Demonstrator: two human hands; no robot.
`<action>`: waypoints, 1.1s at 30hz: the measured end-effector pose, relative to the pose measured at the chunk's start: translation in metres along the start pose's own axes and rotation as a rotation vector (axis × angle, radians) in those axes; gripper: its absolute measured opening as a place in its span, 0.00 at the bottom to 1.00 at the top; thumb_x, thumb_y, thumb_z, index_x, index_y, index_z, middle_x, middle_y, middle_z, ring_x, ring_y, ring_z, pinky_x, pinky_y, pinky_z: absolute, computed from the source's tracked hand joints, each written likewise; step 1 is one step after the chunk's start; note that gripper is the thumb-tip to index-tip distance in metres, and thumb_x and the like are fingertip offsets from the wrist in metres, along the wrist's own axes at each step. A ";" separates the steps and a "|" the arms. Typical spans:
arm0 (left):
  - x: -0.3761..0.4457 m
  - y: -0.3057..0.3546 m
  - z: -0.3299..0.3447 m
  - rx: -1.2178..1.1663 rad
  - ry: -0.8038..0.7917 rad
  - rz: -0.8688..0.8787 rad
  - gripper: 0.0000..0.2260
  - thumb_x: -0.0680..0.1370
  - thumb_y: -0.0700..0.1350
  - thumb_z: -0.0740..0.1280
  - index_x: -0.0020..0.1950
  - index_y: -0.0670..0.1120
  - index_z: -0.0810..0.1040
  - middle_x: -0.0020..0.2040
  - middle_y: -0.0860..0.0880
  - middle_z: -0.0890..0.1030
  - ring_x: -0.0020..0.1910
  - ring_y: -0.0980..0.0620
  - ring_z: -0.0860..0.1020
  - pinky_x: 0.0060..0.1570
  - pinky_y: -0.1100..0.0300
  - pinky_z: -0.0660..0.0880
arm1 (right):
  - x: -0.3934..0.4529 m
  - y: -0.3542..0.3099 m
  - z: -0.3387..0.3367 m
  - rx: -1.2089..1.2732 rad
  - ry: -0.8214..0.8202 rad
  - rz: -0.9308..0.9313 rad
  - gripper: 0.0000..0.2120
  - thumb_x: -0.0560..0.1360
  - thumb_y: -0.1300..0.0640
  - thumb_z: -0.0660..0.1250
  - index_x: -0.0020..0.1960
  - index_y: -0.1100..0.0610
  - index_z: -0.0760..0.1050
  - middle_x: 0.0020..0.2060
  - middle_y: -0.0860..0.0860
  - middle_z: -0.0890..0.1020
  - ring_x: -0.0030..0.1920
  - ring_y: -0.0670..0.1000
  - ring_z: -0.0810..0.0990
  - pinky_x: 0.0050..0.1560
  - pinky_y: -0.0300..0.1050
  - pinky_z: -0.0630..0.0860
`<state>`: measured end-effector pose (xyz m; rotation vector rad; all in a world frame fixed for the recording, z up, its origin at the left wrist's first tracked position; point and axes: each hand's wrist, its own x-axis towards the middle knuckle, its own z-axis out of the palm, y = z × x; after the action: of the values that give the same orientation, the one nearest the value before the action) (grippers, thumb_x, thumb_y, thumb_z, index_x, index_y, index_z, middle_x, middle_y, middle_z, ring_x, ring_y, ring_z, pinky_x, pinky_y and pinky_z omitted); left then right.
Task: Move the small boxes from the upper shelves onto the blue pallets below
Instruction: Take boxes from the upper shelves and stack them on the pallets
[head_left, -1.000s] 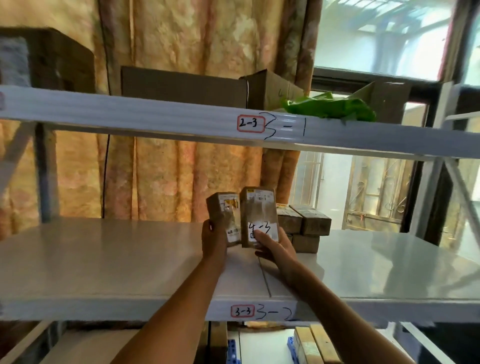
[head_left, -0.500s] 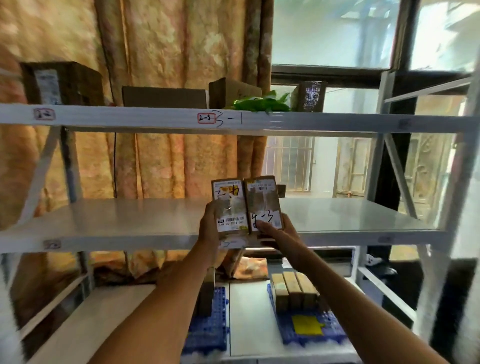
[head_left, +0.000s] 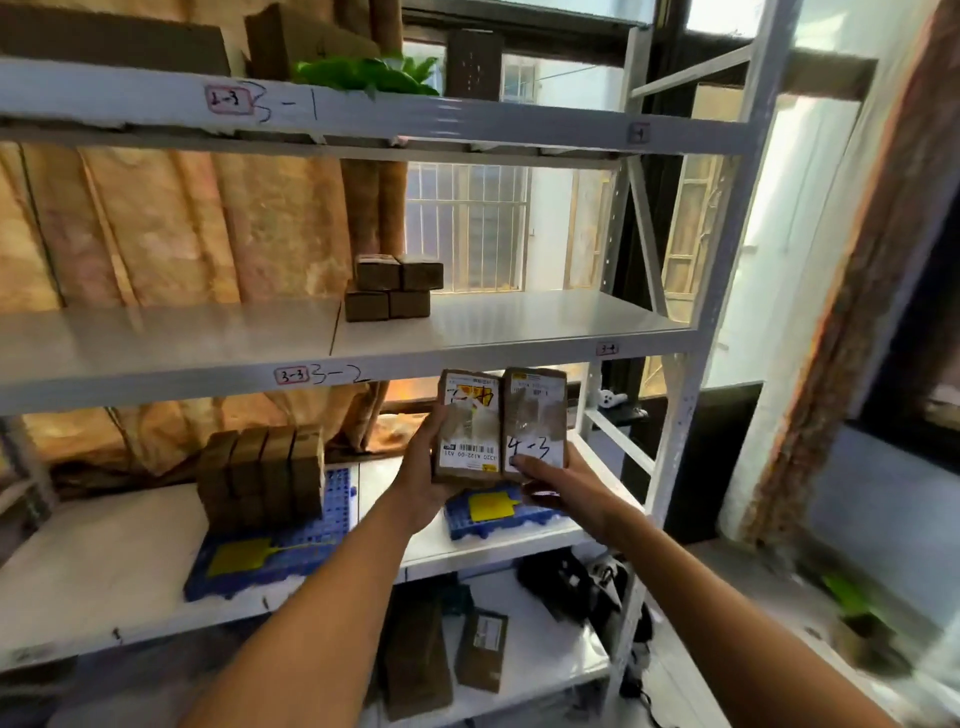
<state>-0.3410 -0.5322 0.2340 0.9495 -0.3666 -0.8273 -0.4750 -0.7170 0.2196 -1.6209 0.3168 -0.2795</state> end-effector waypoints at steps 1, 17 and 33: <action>0.008 -0.015 -0.005 -0.029 -0.009 -0.036 0.25 0.78 0.63 0.65 0.70 0.50 0.79 0.67 0.39 0.80 0.60 0.38 0.82 0.51 0.44 0.80 | 0.004 0.015 -0.005 -0.013 0.001 0.040 0.38 0.66 0.39 0.82 0.68 0.52 0.71 0.57 0.55 0.85 0.53 0.56 0.87 0.54 0.48 0.84; 0.205 -0.108 -0.135 -0.128 0.269 -0.219 0.25 0.79 0.62 0.64 0.71 0.49 0.77 0.65 0.39 0.81 0.63 0.36 0.80 0.58 0.38 0.78 | 0.182 0.171 -0.057 -0.016 0.361 0.470 0.23 0.83 0.47 0.62 0.69 0.64 0.69 0.57 0.62 0.81 0.51 0.59 0.81 0.47 0.53 0.80; 0.294 -0.070 -0.184 0.105 0.637 0.037 0.29 0.76 0.66 0.63 0.65 0.46 0.80 0.60 0.39 0.84 0.59 0.37 0.83 0.53 0.42 0.80 | 0.372 0.207 -0.117 -0.744 0.304 0.444 0.33 0.78 0.34 0.63 0.73 0.55 0.66 0.66 0.61 0.75 0.66 0.64 0.72 0.63 0.60 0.73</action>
<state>-0.0713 -0.6730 0.0540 1.2424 0.1258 -0.4381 -0.1793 -0.9759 0.0185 -2.1686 1.0966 -0.0592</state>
